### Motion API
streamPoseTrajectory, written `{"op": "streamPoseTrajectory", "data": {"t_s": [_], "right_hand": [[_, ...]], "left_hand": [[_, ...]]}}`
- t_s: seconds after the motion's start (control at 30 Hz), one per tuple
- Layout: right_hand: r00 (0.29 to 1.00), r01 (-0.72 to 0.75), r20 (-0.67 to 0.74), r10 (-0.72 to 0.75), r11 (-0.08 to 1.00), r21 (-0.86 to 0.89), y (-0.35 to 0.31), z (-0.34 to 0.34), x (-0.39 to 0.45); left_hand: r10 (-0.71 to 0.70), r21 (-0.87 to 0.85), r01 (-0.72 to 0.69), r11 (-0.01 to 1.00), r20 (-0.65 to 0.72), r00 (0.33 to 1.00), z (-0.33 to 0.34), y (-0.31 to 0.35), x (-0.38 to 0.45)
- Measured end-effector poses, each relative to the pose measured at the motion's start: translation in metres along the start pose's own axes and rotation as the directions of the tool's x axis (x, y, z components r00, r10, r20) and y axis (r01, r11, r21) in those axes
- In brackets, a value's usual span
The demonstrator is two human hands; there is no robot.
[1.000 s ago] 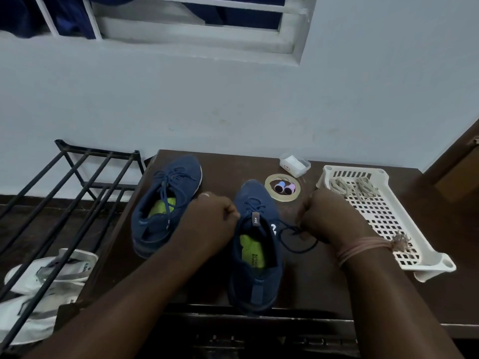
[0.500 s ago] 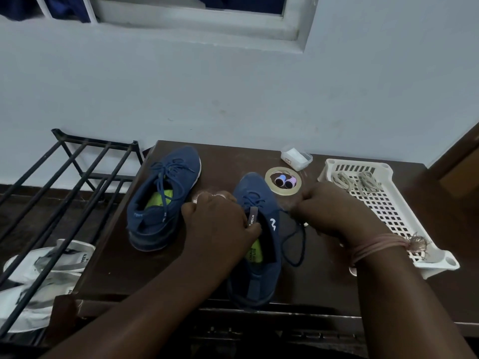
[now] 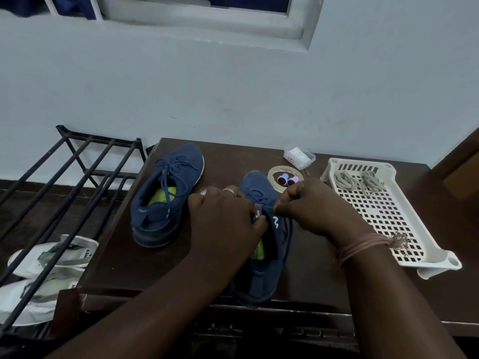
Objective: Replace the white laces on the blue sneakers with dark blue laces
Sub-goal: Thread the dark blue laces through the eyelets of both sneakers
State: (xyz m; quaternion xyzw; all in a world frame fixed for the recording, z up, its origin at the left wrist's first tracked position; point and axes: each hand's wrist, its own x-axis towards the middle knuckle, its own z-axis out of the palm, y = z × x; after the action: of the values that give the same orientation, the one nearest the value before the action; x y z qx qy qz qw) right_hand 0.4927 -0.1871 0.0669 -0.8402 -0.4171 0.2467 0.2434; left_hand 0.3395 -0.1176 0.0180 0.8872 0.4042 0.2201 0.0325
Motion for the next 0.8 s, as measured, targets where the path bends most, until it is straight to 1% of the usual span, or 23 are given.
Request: {"op": "streamPoseTrajectory", "data": {"t_s": [0.07,0.13,0.27,0.33,0.5,0.53,0.57,0.6,0.63,0.67,0.7,0.73,0.77,0.8], "right_hand": [[1.000,0.005,-0.014,-0.005,1.000,0.009,0.000,0.001,0.001],[1.000,0.009,-0.010,-0.009,1.000,0.011,0.001,0.002,0.001],[0.999,0.030,0.017,-0.029,0.999,-0.045,0.000,0.003,-0.001],[0.999,0.041,0.011,-0.040,0.999,-0.032,-0.001,0.003,-0.002],[0.999,0.039,0.001,-0.040,0.997,-0.060,-0.003,0.006,0.000],[0.999,0.040,-0.001,-0.041,0.997,-0.065,-0.003,0.007,0.000],[0.999,0.039,-0.004,-0.039,0.997,-0.066,-0.003,0.007,0.000],[0.999,0.035,-0.006,-0.035,0.997,-0.066,-0.003,0.007,0.000],[0.999,0.030,-0.008,-0.031,0.997,-0.066,-0.003,0.006,-0.001],[1.000,0.026,-0.013,-0.027,0.997,-0.068,-0.002,0.006,0.000],[0.999,0.028,-0.018,-0.029,0.997,-0.069,-0.002,0.007,0.000],[0.999,0.029,-0.023,-0.030,0.997,-0.073,-0.002,0.008,0.001],[0.999,0.033,-0.025,-0.035,0.997,-0.076,-0.002,0.010,0.001],[0.999,0.044,-0.026,-0.047,0.996,-0.082,-0.003,0.012,0.001]], "left_hand": [[-0.015,0.073,0.012,0.997,0.042,0.999,0.001,0.000,-0.001],[-0.041,0.111,0.033,0.993,0.070,0.997,0.003,0.000,0.001],[-0.078,0.117,0.070,0.991,0.063,0.995,0.005,0.000,0.004],[-0.038,0.095,0.034,0.995,0.035,0.999,0.006,-0.001,0.004],[0.121,0.109,-0.114,0.987,-0.058,0.991,0.005,-0.003,0.004],[0.128,0.101,-0.121,0.987,-0.061,0.990,0.005,-0.002,0.004],[0.091,0.065,-0.088,0.994,-0.047,0.995,0.005,0.000,0.004],[0.000,-0.023,0.000,1.000,-0.021,1.000,0.004,0.002,0.005],[-0.131,-0.185,0.137,0.973,0.043,0.990,0.004,0.002,0.007],[-0.257,-0.396,0.306,0.866,0.173,0.951,0.004,0.003,0.010],[-0.329,-0.574,0.469,0.671,0.335,0.883,0.003,0.002,0.013],[-0.354,-0.677,0.577,0.457,0.456,0.816,0.001,0.001,0.016],[-0.366,-0.715,0.638,0.284,0.535,0.762,0.001,-0.001,0.018],[-0.361,-0.727,0.669,0.156,0.588,0.724,0.002,-0.003,0.019]]}}
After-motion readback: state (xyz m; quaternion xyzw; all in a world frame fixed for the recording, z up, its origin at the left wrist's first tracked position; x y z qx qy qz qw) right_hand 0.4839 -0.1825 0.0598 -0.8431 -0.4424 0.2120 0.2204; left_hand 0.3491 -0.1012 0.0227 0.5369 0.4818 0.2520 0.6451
